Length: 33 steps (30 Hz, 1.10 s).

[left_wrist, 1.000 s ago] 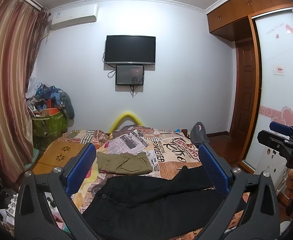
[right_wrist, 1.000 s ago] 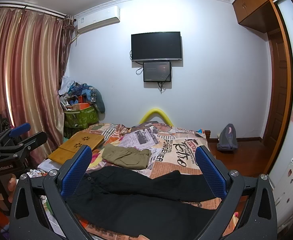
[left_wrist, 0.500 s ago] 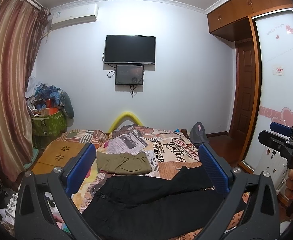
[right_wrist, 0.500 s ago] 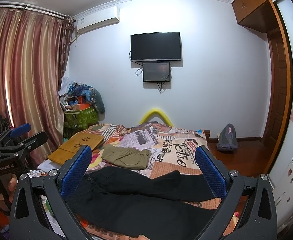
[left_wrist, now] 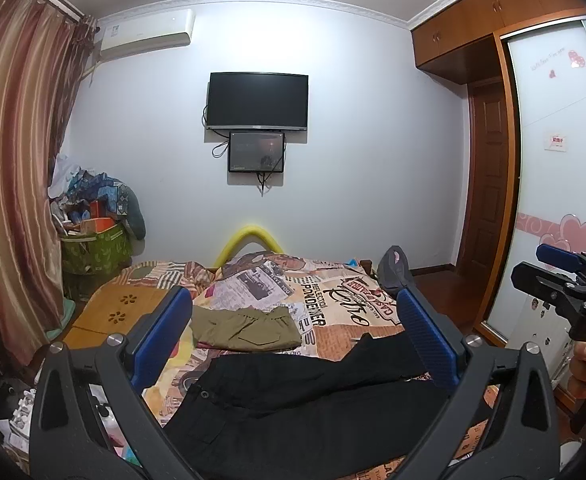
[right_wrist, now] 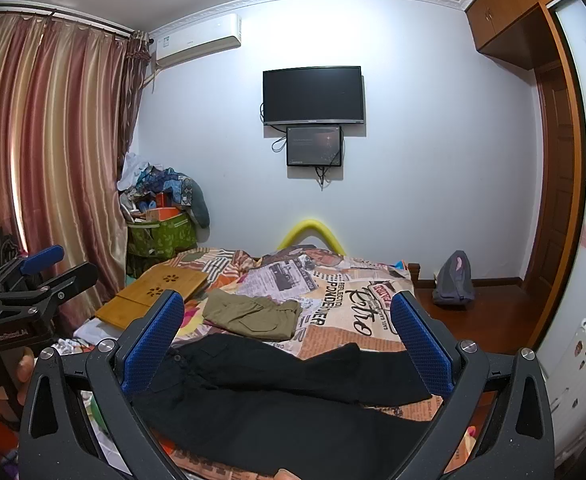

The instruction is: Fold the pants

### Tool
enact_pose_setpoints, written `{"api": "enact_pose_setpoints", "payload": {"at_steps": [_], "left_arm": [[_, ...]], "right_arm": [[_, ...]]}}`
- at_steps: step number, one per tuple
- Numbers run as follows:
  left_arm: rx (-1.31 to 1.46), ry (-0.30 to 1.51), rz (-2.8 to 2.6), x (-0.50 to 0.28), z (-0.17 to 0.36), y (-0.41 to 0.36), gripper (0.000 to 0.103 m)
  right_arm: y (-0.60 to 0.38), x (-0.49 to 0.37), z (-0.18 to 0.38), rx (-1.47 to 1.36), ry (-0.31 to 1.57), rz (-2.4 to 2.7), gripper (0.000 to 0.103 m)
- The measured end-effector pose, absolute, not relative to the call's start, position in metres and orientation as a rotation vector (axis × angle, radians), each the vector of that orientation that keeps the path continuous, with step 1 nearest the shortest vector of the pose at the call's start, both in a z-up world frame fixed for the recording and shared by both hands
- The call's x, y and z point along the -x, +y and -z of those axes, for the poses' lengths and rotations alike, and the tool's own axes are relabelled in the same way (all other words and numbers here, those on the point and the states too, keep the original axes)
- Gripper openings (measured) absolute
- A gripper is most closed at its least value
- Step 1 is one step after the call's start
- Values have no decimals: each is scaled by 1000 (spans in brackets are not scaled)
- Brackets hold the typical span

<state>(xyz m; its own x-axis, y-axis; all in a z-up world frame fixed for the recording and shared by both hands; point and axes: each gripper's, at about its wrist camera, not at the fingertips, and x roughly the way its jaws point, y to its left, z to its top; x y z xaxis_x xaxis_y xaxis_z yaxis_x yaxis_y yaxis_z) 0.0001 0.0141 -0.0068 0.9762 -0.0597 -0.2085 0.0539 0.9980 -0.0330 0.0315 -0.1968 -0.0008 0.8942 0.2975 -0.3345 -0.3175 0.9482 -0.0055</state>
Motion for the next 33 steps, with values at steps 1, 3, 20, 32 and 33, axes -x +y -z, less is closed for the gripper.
{"api": "enact_pose_setpoints", "payload": {"at_steps": [1, 3, 20, 32, 33], "left_arm": [[27, 211, 58, 0, 7, 14, 103], [27, 211, 57, 0, 7, 14, 103], [3, 304, 29, -56, 44, 25, 103], [-11, 538, -24, -184, 126, 72, 103], [-2, 559, -11, -197, 131, 77, 103]], "right_arm": [[-197, -32, 1, 60, 338, -320, 103], [-196, -31, 1, 61, 337, -319, 103], [-196, -78, 48, 111, 468, -301, 103], [-229, -164, 134, 81, 748, -238, 103], [-231, -169, 139, 93, 762, -233, 103]]}}
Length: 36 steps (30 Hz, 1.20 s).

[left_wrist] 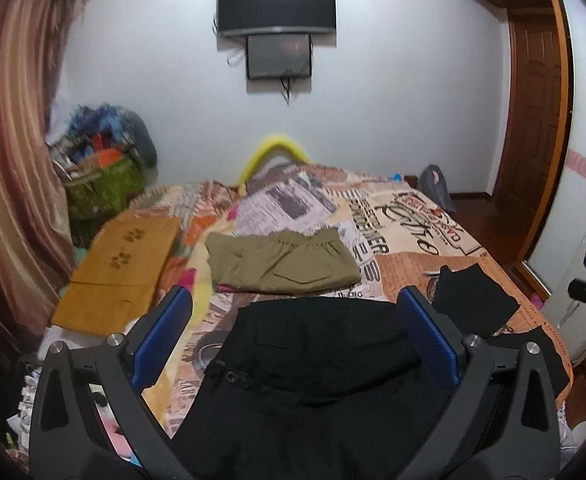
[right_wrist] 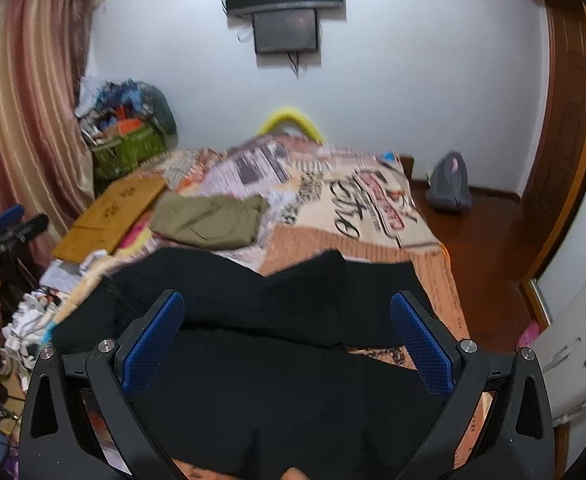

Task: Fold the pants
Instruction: 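Lower both tools onto the black pants waistband and close both grippers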

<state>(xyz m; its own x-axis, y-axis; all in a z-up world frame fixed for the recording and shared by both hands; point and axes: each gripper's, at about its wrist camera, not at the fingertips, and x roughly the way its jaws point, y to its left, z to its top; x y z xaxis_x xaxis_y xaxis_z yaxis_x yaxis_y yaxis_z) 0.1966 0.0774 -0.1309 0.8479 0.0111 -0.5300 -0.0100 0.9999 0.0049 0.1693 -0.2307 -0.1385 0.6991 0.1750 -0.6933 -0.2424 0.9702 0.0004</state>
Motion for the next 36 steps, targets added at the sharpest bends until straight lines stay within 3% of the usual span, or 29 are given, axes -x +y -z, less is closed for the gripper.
{"api": "enact_pose_setpoints", "payload": {"at_steps": [10, 18, 30, 36], "left_arm": [[50, 711, -12, -311, 178, 127, 103], [20, 927, -74, -397, 270, 156, 99], [26, 1214, -21, -454, 377, 167, 96], [75, 1251, 57, -460, 391, 166, 75]], "right_arm": [[-254, -231, 173, 107, 881, -220, 103], [-262, -282, 210, 178, 952, -213, 103], [-256, -354, 284, 372, 1051, -275, 101], [-251, -388, 321, 402, 1137, -326, 98]]}}
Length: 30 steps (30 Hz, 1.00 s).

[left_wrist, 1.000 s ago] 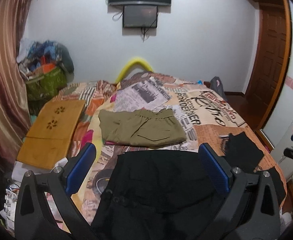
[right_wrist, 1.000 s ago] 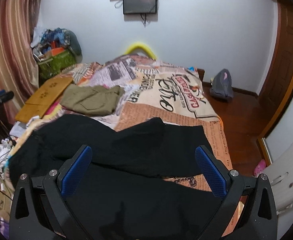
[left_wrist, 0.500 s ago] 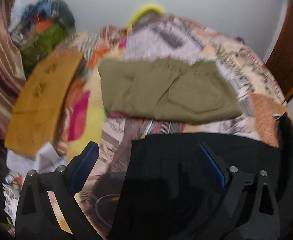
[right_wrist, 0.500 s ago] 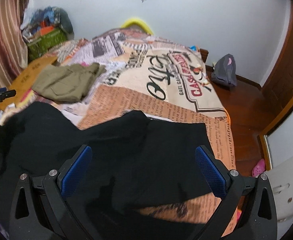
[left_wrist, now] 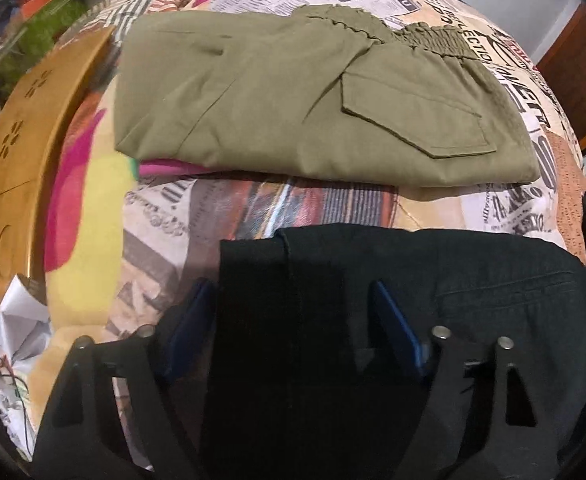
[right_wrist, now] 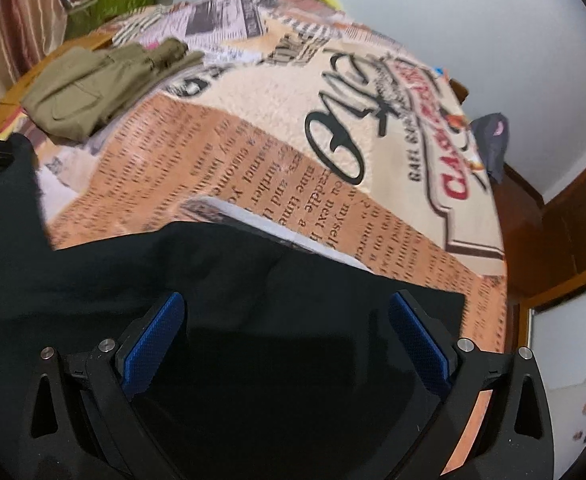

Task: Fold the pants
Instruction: 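Lower both tools onto the black pants waistband and close both grippers, then lift the black pants with both grippers and fold them over toward the hem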

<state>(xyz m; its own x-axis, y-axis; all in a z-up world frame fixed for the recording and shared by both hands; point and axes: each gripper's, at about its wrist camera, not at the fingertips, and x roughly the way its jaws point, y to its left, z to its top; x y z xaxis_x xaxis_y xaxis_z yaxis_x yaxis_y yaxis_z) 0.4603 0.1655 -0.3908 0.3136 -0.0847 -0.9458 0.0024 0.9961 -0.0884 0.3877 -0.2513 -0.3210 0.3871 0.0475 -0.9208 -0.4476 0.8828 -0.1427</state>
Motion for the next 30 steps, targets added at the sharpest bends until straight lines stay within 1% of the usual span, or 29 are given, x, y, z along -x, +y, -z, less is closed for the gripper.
{"api": "enact_pose_setpoints", "payload": {"at_steps": [1, 2, 3, 5, 6, 7, 8, 9, 10, 11, 13, 14, 15, 19, 23, 27, 29, 30], "left_arm": [[70, 1248, 69, -460, 391, 164, 71], [68, 1245, 77, -460, 390, 163, 64], [65, 1241, 81, -459, 390, 162, 54], [56, 1236, 84, -458, 387, 160, 40], [54, 1233, 80, -457, 386, 160, 34], [61, 1233, 81, -456, 385, 161, 32], [81, 1229, 78, -455, 384, 164, 28], [109, 1228, 74, -455, 383, 167, 25], [141, 1227, 70, -453, 382, 173, 24], [157, 1225, 62, -452, 381, 177, 22], [158, 1218, 35, -447, 378, 184, 21], [146, 1213, 21, -445, 377, 187, 20], [136, 1211, 5, -442, 376, 191, 19], [133, 1202, -77, -430, 369, 213, 17], [167, 1195, -111, -411, 365, 238, 16], [153, 1185, -108, -400, 364, 243, 16], [142, 1184, -104, -402, 365, 239, 16], [138, 1184, -102, -405, 365, 237, 16]], "right_arm": [[-252, -391, 328, 386, 1162, -341, 98], [-254, -392, 330, 360, 1166, -346, 98], [-257, -393, 331, 327, 1168, -353, 97], [-264, -392, 332, 240, 1187, -381, 89], [-266, -391, 331, 222, 1186, -380, 85], [-267, -390, 330, 218, 1182, -375, 79], [-268, -388, 329, 218, 1176, -372, 76], [-268, -387, 328, 220, 1172, -363, 68], [-269, -386, 327, 218, 1171, -351, 58], [-269, -385, 325, 226, 1169, -331, 54], [-270, -384, 324, 258, 1167, -293, 28], [-272, -384, 325, 265, 1173, -283, 22], [-272, -385, 325, 270, 1178, -276, 18], [-273, -382, 326, 307, 1195, -244, 12], [-271, -377, 324, 342, 1229, -244, 12], [-269, -376, 306, 272, 1229, -311, 13], [-259, -378, 298, 284, 1202, -338, 19], [-253, -380, 295, 294, 1185, -349, 30]]}}
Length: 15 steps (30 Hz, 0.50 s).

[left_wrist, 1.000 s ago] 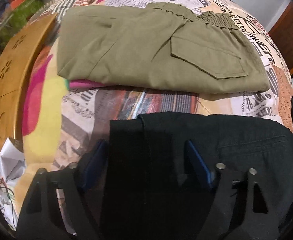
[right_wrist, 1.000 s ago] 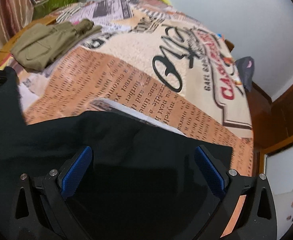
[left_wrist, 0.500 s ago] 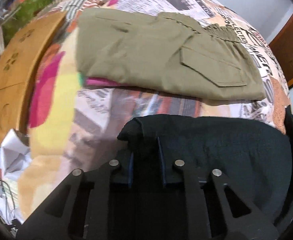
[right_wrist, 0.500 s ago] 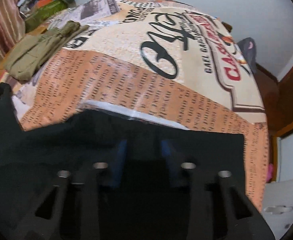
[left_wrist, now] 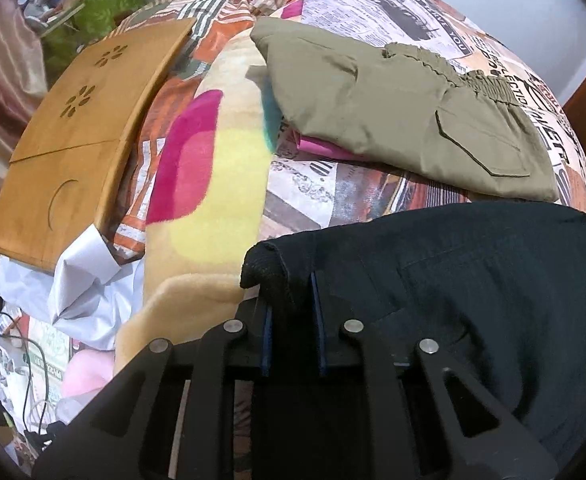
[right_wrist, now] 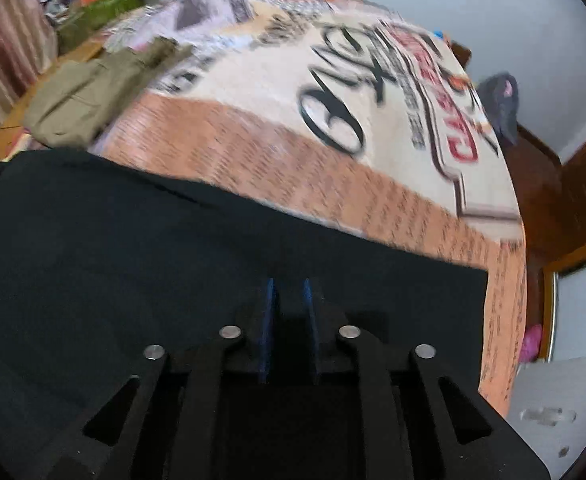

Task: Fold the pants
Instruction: 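Lift the black pants with both grippers and fold them over toward the hem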

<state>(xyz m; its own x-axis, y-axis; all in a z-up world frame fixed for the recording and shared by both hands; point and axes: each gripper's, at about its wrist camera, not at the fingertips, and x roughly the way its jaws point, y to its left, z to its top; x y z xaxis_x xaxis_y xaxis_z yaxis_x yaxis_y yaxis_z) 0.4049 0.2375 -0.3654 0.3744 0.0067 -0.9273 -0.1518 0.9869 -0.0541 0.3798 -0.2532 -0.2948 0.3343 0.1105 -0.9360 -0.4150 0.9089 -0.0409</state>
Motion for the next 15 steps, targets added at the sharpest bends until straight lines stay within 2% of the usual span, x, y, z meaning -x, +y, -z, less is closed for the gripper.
{"api": "enact_pose_setpoints", "payload": {"at_steps": [1, 3, 7, 11, 14, 15], "left_arm": [[135, 1184, -99, -404, 366, 238, 16], [134, 1184, -96, -408, 368, 235, 16], [137, 1184, -86, -411, 369, 235, 16], [107, 1161, -61, -409, 366, 232, 16], [73, 1129, -48, -406, 361, 226, 15], [88, 1128, -46, -405, 359, 227, 14]], "right_arm": [[-244, -383, 292, 313, 1162, -366, 45], [-227, -387, 292, 358, 1128, -387, 55], [-195, -398, 308, 451, 1109, -412, 55], [-185, -415, 326, 413, 1135, -438, 53], [-191, -419, 328, 342, 1153, -457, 44], [-191, -418, 327, 340, 1152, -459, 35]]}}
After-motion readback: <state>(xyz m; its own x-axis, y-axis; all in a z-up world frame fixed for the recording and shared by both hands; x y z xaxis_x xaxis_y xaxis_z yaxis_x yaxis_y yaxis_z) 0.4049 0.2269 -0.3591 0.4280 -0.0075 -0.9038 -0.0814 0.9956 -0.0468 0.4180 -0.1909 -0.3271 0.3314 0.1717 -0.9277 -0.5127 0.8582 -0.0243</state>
